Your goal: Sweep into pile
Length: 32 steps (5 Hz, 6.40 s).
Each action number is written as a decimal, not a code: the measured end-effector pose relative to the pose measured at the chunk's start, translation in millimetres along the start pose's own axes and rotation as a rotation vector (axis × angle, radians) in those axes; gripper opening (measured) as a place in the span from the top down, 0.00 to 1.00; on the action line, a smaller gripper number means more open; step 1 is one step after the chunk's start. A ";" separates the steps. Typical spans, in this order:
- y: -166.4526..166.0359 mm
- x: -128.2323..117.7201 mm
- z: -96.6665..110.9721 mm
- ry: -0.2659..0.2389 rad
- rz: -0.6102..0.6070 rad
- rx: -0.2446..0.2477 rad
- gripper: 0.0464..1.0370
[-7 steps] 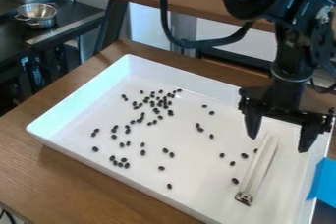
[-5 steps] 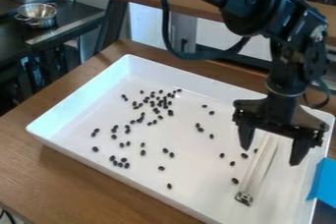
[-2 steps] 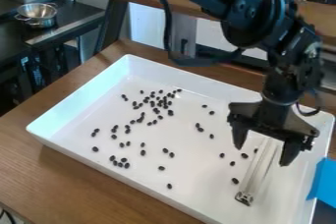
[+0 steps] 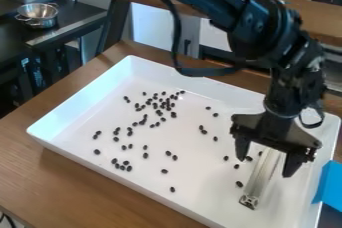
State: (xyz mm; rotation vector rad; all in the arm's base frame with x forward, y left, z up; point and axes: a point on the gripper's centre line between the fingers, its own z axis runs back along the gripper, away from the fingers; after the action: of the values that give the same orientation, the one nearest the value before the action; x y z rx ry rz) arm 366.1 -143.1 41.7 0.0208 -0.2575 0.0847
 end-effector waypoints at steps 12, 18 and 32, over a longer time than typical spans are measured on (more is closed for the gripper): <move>250.0 -11.7 -10.0 0.061 0.123 0.044 0.71; 141.2 12.8 39.3 0.047 0.086 -0.241 0.71; 234.8 14.3 2.3 0.039 0.334 -0.279 0.71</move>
State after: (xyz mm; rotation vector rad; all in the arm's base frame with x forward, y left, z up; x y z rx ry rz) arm 359.1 91.9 49.8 -0.3015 -0.2296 0.3804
